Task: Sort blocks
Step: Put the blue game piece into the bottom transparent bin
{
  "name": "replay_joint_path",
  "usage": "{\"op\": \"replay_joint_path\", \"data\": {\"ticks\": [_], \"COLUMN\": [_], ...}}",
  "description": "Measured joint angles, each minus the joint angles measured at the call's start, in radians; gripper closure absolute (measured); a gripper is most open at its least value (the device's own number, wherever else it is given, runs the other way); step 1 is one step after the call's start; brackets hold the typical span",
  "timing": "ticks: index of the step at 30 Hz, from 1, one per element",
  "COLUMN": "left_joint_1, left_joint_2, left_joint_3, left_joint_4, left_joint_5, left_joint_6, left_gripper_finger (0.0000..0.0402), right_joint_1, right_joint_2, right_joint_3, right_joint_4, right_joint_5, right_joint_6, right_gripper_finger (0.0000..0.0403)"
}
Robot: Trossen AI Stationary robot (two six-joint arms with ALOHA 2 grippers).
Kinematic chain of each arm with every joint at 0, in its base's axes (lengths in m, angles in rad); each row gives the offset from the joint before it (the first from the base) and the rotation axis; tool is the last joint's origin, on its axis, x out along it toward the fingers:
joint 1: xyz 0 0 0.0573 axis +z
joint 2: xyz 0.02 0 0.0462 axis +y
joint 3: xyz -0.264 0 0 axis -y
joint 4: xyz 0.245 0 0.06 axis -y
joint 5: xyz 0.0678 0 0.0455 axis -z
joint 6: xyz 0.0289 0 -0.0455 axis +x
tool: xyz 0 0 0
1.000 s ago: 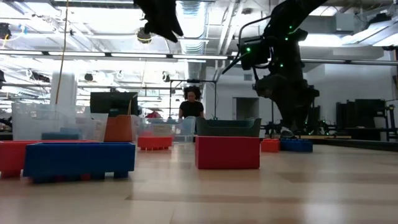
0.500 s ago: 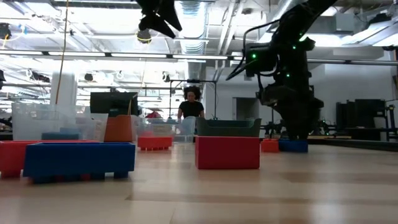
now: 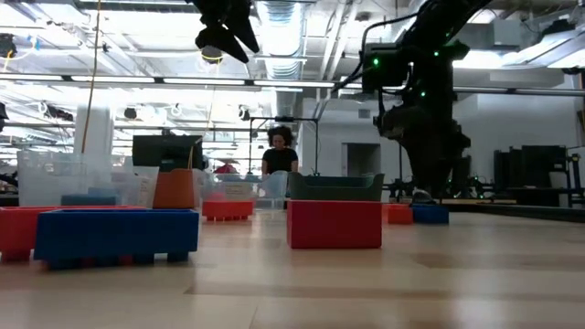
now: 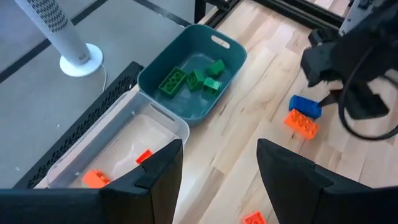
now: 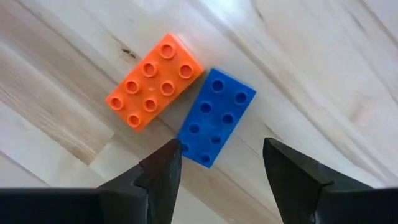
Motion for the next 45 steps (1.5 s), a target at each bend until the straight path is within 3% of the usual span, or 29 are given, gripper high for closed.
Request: {"op": "replay_joint_path", "data": {"ticks": [7,18,45], "left_joint_1": [0.000,0.000,0.000], "left_joint_2": [0.000,0.000,0.000], "left_joint_3": [-0.008,-0.078,-0.078], "left_joint_4": [-0.029,-0.024,0.000], "left_joint_5": [0.000,0.008,0.009], "left_joint_6": [0.038,0.056,0.085], "left_gripper_finger": [0.0203,0.0203,0.0203], "right_joint_1": [0.033,0.084,0.040], "right_joint_2": [-0.031,0.055,0.054], "right_joint_3": [0.003,0.003,-0.147], "right_joint_4": [0.025,0.057,0.221], "right_joint_5": [-0.003,0.053,0.074], "right_joint_6": [0.079,0.170,0.137], "right_gripper_finger": [0.0168,0.0168,0.0180]}}
